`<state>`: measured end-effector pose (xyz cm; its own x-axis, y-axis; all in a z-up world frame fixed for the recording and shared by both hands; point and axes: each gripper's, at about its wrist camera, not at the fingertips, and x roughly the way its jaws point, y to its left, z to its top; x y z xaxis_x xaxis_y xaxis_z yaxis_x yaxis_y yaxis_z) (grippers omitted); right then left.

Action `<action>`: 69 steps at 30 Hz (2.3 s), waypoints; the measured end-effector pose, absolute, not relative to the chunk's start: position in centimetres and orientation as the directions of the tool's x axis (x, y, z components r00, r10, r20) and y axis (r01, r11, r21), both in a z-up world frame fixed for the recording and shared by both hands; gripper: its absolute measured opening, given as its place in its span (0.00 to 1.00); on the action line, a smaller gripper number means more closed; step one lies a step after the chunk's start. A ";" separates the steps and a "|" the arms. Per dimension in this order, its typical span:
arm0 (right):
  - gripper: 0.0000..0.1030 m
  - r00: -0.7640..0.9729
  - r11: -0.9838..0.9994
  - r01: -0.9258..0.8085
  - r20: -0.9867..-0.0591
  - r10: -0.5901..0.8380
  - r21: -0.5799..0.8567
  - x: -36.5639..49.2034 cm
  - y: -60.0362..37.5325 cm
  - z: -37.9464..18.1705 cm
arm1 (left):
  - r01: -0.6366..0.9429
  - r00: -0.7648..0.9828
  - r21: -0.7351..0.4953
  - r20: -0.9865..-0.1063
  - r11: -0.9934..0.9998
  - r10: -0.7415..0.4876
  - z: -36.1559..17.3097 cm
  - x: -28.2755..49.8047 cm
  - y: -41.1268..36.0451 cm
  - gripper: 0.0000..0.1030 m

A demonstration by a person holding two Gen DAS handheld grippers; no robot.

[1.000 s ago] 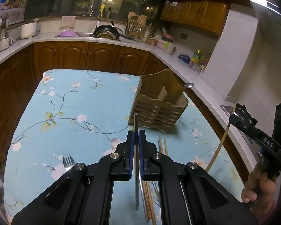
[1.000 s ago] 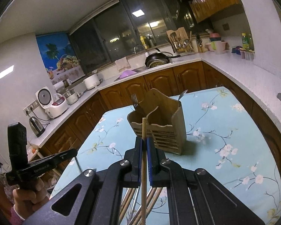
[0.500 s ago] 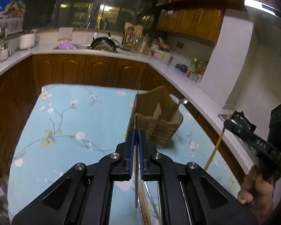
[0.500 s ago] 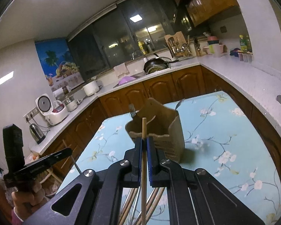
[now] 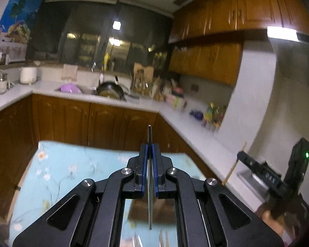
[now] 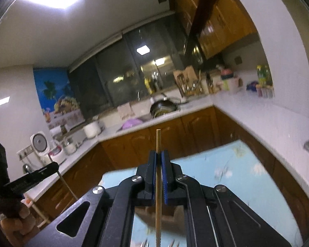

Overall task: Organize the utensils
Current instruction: 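Raise both held chopsticks and carry them above the wooden holder, then open both grippers to drop the chopsticks into the holder, then move both open grippers back down toward the remaining chopsticks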

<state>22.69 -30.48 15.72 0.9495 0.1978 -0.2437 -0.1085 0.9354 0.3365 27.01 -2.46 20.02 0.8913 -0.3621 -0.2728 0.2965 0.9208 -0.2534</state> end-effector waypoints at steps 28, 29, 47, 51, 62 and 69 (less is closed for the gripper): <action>0.05 0.953 0.966 -0.028 -0.286 0.103 0.256 28.2 -29.7 7.9 | 0.229 0.845 -0.287 -0.416 0.930 -0.336 8.5 35.6 -4.9 0.05; 0.06 0.951 0.966 -0.028 -0.290 0.105 0.258 28.3 -29.7 8.0 | 0.228 0.839 -0.286 -0.427 0.930 -0.337 8.2 35.8 -5.1 0.05; 0.63 0.933 0.951 -0.045 -0.327 0.149 0.306 28.1 -30.5 8.6 | 0.171 0.839 -0.290 -0.458 0.942 -0.293 8.9 34.1 -3.8 0.67; 0.81 0.942 0.943 -0.054 -0.296 0.157 0.327 26.3 -30.9 9.3 | 0.148 0.839 -0.280 -0.472 0.949 -0.270 9.0 32.3 -2.5 0.79; 0.97 0.894 0.933 -0.062 -0.395 0.209 0.354 20.3 -30.3 6.3 | 0.100 0.767 -0.244 -0.599 0.965 -0.231 4.6 25.9 0.5 0.84; 0.97 0.834 0.926 -0.016 -0.505 0.221 0.378 17.1 -30.4 2.5 | 0.093 0.706 -0.229 -0.671 0.969 -0.226 1.0 21.9 0.9 0.84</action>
